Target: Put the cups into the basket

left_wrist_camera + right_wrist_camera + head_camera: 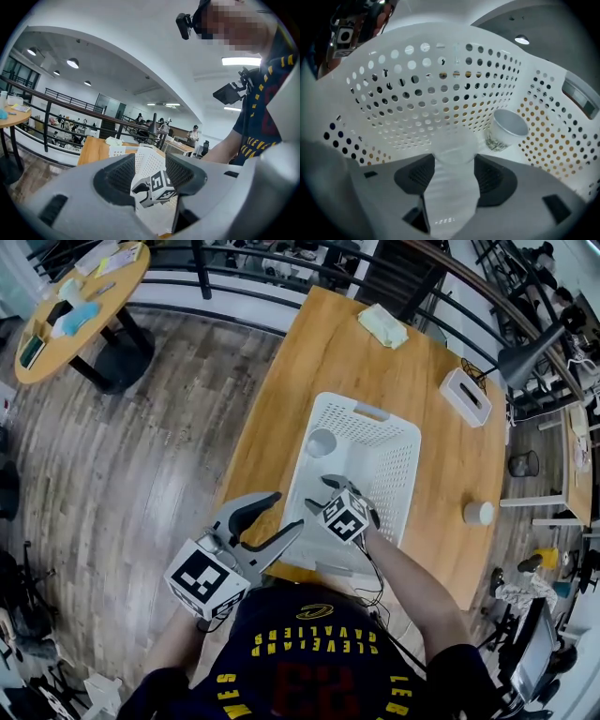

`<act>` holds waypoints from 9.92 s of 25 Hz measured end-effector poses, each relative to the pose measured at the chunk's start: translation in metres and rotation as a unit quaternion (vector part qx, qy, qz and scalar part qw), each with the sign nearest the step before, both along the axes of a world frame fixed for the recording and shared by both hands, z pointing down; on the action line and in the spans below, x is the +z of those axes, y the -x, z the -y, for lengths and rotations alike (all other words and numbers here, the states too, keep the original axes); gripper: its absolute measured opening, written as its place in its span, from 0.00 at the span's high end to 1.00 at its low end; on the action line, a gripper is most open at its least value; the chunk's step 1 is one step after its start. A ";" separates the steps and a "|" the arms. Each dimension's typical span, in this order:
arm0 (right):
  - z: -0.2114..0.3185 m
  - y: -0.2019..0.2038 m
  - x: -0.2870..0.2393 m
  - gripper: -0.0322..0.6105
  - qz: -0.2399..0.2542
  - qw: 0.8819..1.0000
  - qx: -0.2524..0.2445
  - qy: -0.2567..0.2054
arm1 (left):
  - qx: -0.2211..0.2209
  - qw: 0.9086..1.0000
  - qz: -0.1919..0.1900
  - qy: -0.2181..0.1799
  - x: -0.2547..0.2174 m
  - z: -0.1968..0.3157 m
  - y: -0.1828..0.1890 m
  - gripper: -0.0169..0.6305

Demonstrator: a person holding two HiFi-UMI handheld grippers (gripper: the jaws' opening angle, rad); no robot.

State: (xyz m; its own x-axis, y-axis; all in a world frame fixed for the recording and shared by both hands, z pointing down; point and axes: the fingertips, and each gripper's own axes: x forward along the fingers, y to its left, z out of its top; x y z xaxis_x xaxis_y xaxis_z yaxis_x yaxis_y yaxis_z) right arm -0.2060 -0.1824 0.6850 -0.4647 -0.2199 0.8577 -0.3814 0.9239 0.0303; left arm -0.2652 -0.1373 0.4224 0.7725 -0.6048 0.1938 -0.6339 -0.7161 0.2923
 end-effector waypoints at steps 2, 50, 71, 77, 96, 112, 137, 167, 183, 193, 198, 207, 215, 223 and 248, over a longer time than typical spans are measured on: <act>-0.005 -0.002 0.001 0.54 -0.010 1.000 -0.001 0.009 | 0.005 1.000 0.000 -0.001 -0.001 -0.001 -0.003 0.65; -0.272 -0.347 -0.262 0.93 0.376 0.773 0.455 -0.230 | 0.187 0.982 -0.020 -0.012 -0.008 -0.213 -0.342 0.96; -0.391 -0.439 -0.264 0.93 0.362 0.729 0.510 -0.279 | 0.278 0.960 -0.003 -0.035 -0.020 -0.325 -0.452 0.95; -0.384 -0.465 -0.252 0.93 0.346 0.722 0.537 -0.268 | 0.305 0.952 -0.011 -0.020 -0.014 -0.315 -0.481 0.95; -0.271 -0.503 -0.238 0.93 0.299 0.742 0.546 -0.247 | 0.315 0.946 -0.073 0.017 -0.003 -0.203 -0.519 0.95; -0.199 -0.541 -0.214 0.93 0.230 0.780 0.541 -0.214 | 0.259 0.962 -0.058 0.058 0.044 -0.130 -0.505 0.74; -0.010 -0.679 -0.033 0.76 0.192 0.858 0.464 -0.109 | 0.031 0.993 0.063 0.092 0.081 -0.080 -0.510 0.70; 0.021 -0.659 0.000 0.90 0.214 0.880 0.410 -0.107 | -0.068 0.988 0.088 0.106 0.085 -0.116 -0.507 0.70; -0.022 -0.579 -0.081 0.90 0.300 0.887 0.341 -0.085 | -0.093 0.987 0.074 0.106 0.089 -0.160 -0.486 0.70; -0.048 -0.473 -0.148 0.90 0.326 0.898 0.282 -0.085 | -0.131 0.987 0.044 0.082 0.072 -0.195 -0.394 0.70; -0.068 -0.403 -0.180 0.90 0.334 0.903 0.256 -0.090 | -0.181 0.980 0.029 0.082 0.075 -0.230 -0.306 0.70; -0.081 -0.294 -0.236 0.90 0.340 0.910 0.199 -0.127 | -0.214 0.974 0.009 0.071 0.079 -0.270 -0.202 0.70; -0.076 -0.230 -0.272 0.90 0.355 0.908 0.172 -0.141 | -0.248 0.967 -0.015 0.062 0.072 -0.293 -0.141 0.70; -0.053 -0.179 -0.278 0.90 0.347 0.919 0.124 -0.142 | -0.266 0.962 -0.032 0.053 0.065 -0.273 -0.111 0.70; 0.020 -0.111 -0.243 0.90 0.325 0.941 0.047 -0.082 | -0.096 0.969 0.224 -0.050 0.002 -0.023 -0.158 0.37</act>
